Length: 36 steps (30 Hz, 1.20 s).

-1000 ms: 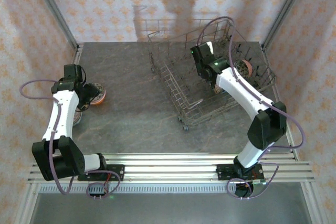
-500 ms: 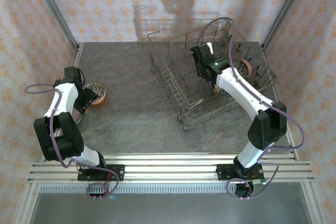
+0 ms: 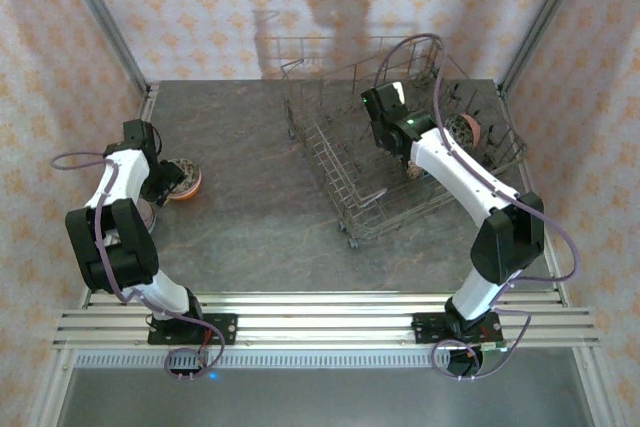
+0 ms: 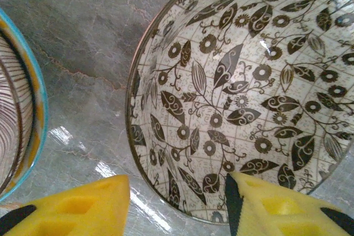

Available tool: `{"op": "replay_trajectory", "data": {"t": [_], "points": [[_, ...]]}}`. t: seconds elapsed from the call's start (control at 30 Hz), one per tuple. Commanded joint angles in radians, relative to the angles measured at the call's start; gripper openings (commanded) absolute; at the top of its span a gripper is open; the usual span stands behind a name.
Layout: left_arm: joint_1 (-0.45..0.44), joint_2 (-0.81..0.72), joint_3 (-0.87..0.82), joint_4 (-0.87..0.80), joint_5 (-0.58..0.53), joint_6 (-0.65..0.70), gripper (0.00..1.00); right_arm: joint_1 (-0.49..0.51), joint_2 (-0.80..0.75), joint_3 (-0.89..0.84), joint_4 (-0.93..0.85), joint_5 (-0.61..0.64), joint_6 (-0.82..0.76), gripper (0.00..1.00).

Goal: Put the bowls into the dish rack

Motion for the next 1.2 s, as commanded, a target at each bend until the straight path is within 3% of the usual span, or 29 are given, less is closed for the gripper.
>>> {"op": "replay_trajectory", "data": {"t": [0.0,0.6,1.17], "points": [[0.009,0.020,0.030,0.009,0.010,0.026,0.44,-0.001,0.023,0.038,-0.038,-0.003,0.010,0.67],[0.009,-0.008,0.037,0.008,0.084,0.079,0.00,0.000,0.034,0.051,-0.042,0.000,0.015,0.66],[0.009,-0.054,0.052,-0.010,0.142,0.110,0.00,0.000,0.045,0.114,-0.063,-0.040,0.022,0.66]]}}
